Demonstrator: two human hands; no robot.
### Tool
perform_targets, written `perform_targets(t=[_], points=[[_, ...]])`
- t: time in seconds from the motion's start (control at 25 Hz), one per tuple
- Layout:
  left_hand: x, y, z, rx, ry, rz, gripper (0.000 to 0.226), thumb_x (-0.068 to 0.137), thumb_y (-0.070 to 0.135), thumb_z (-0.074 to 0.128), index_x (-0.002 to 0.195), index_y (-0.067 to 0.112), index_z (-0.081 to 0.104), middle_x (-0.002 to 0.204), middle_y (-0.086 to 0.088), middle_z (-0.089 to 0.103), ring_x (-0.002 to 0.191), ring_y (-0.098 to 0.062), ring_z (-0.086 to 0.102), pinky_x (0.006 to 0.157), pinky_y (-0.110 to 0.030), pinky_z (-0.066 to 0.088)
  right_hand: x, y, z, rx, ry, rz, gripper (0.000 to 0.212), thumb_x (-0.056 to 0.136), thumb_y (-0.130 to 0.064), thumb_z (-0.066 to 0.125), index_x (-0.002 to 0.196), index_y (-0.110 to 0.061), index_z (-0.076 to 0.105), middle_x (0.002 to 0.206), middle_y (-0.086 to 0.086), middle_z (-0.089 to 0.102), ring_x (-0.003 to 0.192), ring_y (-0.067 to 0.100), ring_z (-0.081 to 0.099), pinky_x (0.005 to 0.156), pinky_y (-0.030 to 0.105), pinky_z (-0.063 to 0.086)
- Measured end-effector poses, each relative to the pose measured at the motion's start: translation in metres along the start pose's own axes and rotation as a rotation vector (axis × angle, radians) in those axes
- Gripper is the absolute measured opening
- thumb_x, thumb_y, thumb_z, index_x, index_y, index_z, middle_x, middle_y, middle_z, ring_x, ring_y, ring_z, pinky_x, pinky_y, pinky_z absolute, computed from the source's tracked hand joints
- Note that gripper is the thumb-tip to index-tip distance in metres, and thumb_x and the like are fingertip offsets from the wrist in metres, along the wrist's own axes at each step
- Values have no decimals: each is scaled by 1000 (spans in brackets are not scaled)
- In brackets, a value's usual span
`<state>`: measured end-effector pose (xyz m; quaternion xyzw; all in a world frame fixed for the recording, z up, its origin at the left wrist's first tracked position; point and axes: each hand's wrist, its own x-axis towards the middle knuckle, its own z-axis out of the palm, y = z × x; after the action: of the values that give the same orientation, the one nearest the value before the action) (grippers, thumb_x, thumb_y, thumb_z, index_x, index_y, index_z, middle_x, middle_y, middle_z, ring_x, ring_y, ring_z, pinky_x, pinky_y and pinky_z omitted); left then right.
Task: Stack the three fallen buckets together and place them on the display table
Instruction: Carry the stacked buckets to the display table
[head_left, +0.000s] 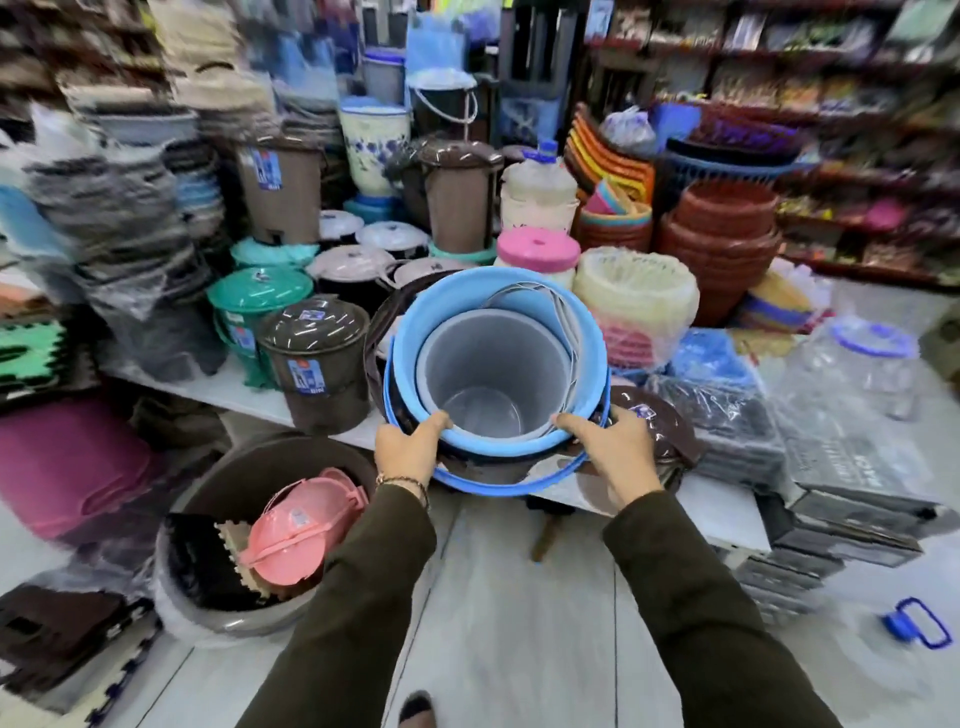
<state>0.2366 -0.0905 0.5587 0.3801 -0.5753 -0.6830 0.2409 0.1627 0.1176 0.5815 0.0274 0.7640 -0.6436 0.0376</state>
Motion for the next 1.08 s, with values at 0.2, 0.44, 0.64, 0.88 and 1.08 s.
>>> perform_targets(t=[0.2,0.44,0.64,0.88,1.08], points=[[86,67,50,39,-56,42,46,64,19,80,101,-3,62,105,-16,68,90,-29,63,78,-35,52,93,-56,41,14,58,-50,58,39,-46,85,87,-13,75,87,7,79,84,30,75,83,51,61],[192,94,102,183,-161,41,56,66,28,80,108,-5,60,108,-17,66,92,-29,60,73,-32,43,186,-72,88,3,134,18,59,38,-45,84,85,-11,73,87,11,77,84,33,73,84,53,60],[248,65,141,168,-299,-118,62,63,19,81,115,-7,60,114,-24,68,104,-38,67,89,-48,57,238,-41,98,-27,202,147,46,54,-30,90,92,-8,74,91,12,78,84,31,74,84,47,61],[282,12,174,122,-355,-367,56,70,2,80,119,-11,55,110,-27,67,87,-34,66,63,-42,56,281,23,117,138,144,428,45,74,1,80,114,8,61,112,32,69,97,43,71,74,56,61],[314,-24,194,277,-316,-490,66,68,2,83,123,-8,48,111,-23,62,90,-37,66,74,-53,58,318,69,133,161,144,575,40,79,11,71,117,14,57,95,29,65,82,39,67,59,50,58]])
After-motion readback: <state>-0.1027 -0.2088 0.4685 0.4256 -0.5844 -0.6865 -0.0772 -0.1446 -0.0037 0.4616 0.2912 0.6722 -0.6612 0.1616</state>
